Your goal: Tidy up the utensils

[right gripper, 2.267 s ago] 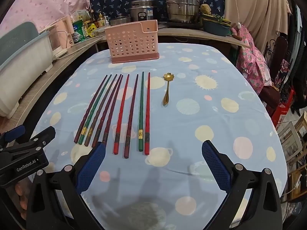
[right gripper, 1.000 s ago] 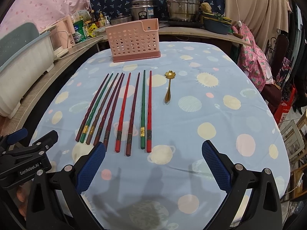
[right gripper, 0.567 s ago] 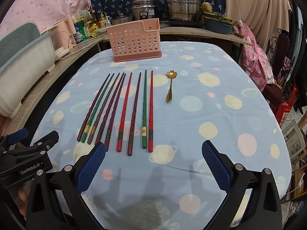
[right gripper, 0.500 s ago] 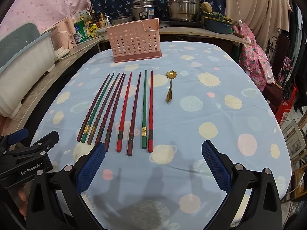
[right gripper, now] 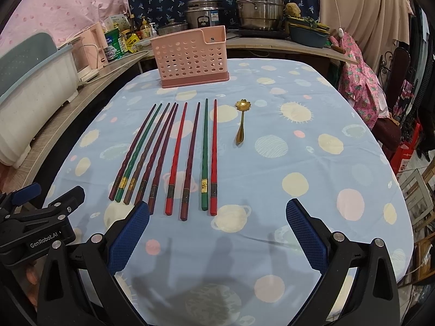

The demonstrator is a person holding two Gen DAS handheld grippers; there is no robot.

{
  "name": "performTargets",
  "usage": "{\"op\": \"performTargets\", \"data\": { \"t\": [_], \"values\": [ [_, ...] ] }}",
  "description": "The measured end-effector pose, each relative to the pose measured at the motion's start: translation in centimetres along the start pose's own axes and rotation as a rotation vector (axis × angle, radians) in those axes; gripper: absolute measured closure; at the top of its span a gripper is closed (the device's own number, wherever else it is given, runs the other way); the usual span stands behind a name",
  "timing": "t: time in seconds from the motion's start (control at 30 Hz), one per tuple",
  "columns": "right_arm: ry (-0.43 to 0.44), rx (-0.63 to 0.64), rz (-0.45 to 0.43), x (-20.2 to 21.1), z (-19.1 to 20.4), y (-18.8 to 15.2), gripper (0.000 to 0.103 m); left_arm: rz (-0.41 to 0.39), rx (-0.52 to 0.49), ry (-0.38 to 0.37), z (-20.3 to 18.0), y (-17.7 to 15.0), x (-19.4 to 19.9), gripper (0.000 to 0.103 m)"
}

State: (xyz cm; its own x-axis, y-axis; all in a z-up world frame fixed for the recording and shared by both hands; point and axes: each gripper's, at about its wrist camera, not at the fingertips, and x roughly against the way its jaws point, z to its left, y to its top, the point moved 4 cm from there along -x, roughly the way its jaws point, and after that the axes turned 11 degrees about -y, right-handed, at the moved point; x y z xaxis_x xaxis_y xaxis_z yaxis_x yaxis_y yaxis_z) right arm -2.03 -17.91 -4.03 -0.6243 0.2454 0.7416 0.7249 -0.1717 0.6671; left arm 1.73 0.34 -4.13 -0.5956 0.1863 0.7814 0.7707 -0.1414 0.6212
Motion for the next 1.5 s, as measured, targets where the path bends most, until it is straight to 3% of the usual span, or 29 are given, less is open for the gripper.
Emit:
{"op": "performTargets", "data": {
  "t": [1.5],
  "values": [
    [-0.001,0.01,0.002,-0.4,-0.2,0.24,0.007,0.01,0.005,-0.001,-0.03,0.15,-0.63,0.007]
  ]
}}
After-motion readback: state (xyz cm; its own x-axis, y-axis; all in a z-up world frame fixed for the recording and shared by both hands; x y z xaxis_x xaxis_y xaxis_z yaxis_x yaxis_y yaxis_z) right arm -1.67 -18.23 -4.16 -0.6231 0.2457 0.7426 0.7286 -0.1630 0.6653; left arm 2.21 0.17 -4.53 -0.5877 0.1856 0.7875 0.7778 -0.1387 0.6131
